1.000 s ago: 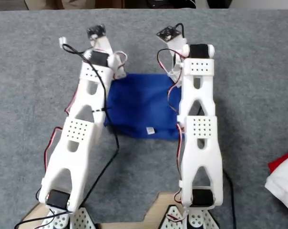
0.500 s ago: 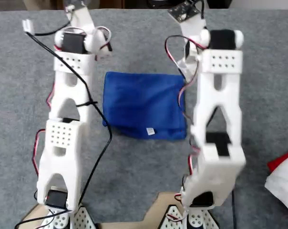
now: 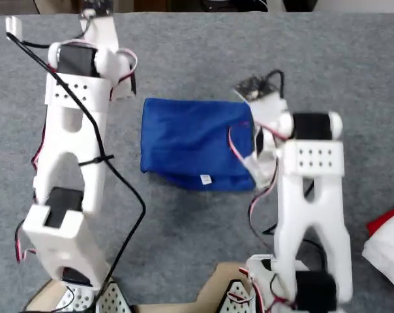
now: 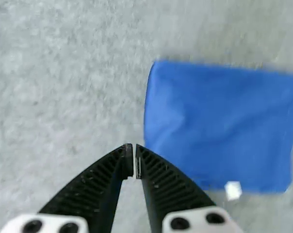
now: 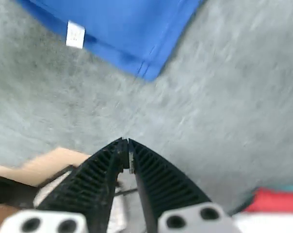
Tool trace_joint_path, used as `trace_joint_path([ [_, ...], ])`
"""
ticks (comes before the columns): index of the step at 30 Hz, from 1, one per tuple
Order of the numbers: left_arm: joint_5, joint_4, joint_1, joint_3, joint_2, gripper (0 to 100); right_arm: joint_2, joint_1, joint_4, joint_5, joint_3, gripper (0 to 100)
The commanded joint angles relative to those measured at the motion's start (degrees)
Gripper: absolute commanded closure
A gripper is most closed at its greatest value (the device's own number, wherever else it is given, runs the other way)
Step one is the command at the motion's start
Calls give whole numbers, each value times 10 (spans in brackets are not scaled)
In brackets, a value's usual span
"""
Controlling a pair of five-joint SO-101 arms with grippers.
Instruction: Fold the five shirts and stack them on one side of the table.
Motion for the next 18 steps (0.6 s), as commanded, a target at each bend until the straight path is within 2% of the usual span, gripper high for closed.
trace_joint_path([
  [1, -26, 5, -22, 100, -48, 971, -46, -4, -2, -193, 56, 993],
  [5, -28, -4, -83, 169, -46, 971, -18, -9, -58, -393, 72, 970],
  [11, -29, -40, -178, 239, -47, 971, 75, -28, -110, -578, 51, 687],
  [14, -44, -40, -206, 254, -49, 972, 125, -56, -152, -658, 29, 667],
  [18, -60, -37, -234, 254, -50, 972, 189, -102, -192, -724, -27, 666],
])
